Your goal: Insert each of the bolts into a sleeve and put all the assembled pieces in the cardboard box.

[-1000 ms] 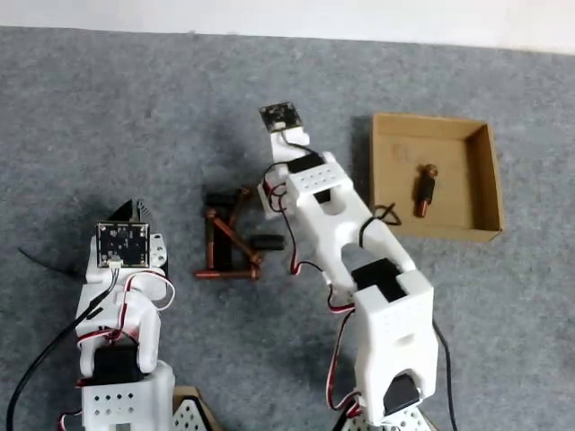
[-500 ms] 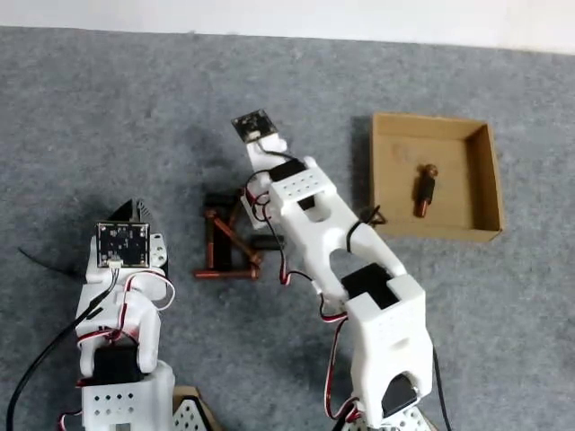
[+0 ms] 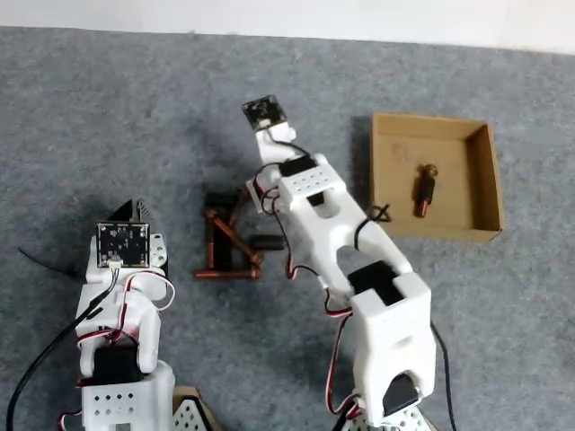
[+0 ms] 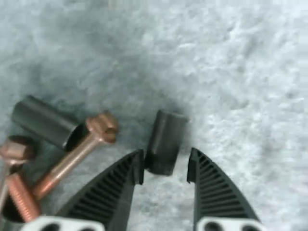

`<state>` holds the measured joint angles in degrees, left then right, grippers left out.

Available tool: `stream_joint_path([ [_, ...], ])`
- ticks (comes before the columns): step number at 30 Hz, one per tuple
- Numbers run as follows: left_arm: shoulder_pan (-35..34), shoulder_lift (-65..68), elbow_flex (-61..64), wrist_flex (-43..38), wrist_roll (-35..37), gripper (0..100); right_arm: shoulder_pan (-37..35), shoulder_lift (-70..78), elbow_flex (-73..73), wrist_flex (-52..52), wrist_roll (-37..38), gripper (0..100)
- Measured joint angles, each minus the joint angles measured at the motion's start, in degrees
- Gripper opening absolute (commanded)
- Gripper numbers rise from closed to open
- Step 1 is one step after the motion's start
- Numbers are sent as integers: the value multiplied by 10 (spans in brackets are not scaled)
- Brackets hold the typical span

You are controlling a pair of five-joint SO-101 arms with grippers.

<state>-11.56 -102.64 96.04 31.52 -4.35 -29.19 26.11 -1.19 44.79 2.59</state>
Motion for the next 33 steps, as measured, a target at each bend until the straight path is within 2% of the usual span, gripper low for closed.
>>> stream_joint_path([
  [8,0,0,0,0,0,53,5,61,-59,1,1,143],
  [16,0,0,0,0,0,53,6,153,-226,128,1,143],
  [20,0,0,0,0,0,53,6,180,-271,156,1,140],
  [22,0,0,0,0,0,53,8,185,-278,157,1,98],
  [24,0,0,0,0,0,53,8,185,-279,163,1,0],
  [26,0,0,0,0,0,53,11,185,-283,173,1,26],
  [33,0,0,0,0,0,53,15,187,-287,182,1,3],
])
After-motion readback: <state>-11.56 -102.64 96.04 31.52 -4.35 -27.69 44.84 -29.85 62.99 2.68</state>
